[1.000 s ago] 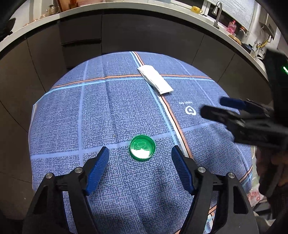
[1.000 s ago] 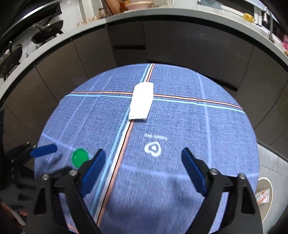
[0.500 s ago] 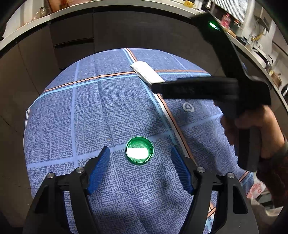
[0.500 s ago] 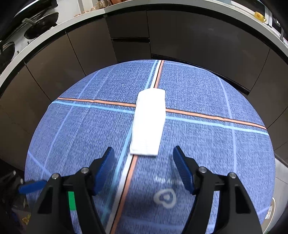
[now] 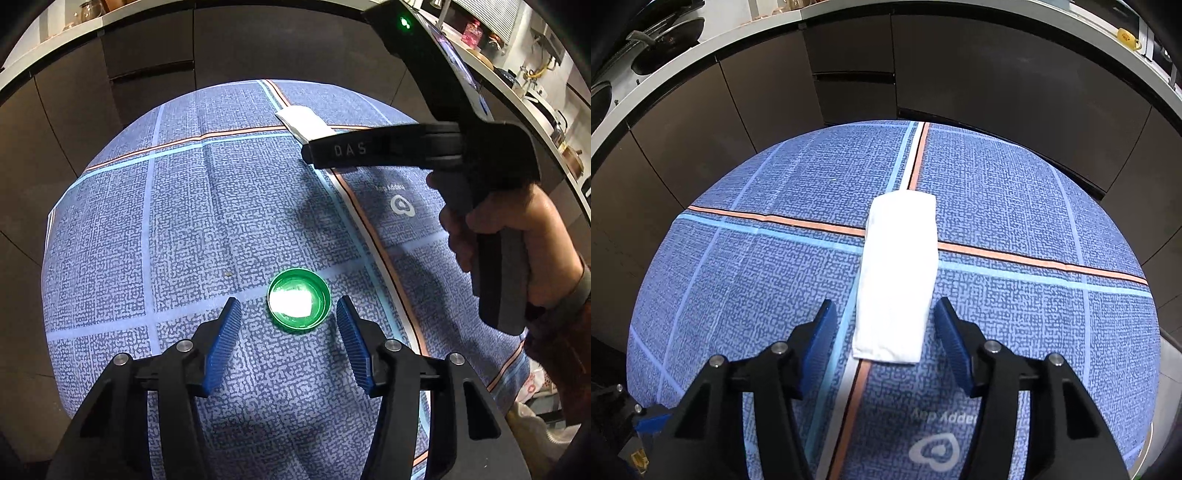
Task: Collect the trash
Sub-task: 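Grasp the white paper strip with the right tool while the left tool grasps the green cap, then carry the paper strip and green cap over the white bin and open both tools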
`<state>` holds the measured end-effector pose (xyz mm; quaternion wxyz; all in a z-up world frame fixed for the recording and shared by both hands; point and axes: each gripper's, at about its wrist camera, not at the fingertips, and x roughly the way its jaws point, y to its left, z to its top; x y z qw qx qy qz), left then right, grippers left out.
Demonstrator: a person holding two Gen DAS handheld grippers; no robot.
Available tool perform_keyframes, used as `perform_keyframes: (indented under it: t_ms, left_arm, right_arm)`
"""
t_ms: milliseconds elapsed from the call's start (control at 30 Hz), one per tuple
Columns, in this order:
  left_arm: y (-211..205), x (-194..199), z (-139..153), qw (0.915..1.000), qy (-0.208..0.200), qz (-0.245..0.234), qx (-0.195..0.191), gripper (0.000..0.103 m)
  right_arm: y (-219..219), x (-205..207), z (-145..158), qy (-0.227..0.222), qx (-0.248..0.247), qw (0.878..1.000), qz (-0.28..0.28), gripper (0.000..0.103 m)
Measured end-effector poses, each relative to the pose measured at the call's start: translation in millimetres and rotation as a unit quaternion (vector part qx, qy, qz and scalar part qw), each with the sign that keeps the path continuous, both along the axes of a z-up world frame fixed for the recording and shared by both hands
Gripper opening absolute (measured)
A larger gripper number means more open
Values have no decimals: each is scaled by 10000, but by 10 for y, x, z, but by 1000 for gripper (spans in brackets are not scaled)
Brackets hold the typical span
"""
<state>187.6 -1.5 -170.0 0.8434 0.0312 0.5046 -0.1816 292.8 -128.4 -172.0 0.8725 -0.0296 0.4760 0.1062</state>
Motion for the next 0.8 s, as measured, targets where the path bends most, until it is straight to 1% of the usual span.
perform_keyframes:
  t_ms: [33, 67, 100, 133, 200, 300, 333, 500, 600, 700, 800]
  left_arm:
    - [3, 3, 0, 10000, -3, 5, -3, 52]
    - [0, 0, 2, 10000, -12, -4, 5, 52]
    - [-6, 0, -1, 10000, -32, -22, 31, 52]
    - [-11, -2, -2, 10000, -60, -27, 61, 50]
    - [-16, -8, 0, 9998, -117, -30, 129, 46]
    - [13, 20, -2, 9999, -141, 5, 91, 39]
    - [37, 42, -3, 9999, -133, 45, 55, 35]
    - [135, 87, 8, 9996, 0, 129, -239, 34]
    - [218, 124, 7, 9984, 137, 272, -475, 33]
    - [254, 94, 39, 9978, 148, 385, -515, 33]
    - [278, 53, 120, 9976, 55, 435, -533, 33]
  right_arm:
    - [9, 4, -2, -16, -43, 10000, -2, 52]
    - [12, 9, -4, -30, -94, 10000, -6, 47]
    - [12, 11, -2, -55, -131, 9999, 1, 39]
    - [4, 17, 0, -64, -117, 9999, 10, 34]
    - [-4, 14, 8, -61, -131, 9999, 4, 16]
    - [-30, -48, 56, -87, -56, 9999, 1, 12]
    - [-39, -73, 81, -114, -44, 9999, 1, 12]
    - [-105, -213, 224, -240, 92, 9997, -40, 10]
    - [-135, -342, 315, -299, 208, 9993, -59, 10]
    - [-171, -479, 394, -344, 299, 9989, -84, 10]
    - [-238, -628, 462, -357, 501, 9980, -163, 10]
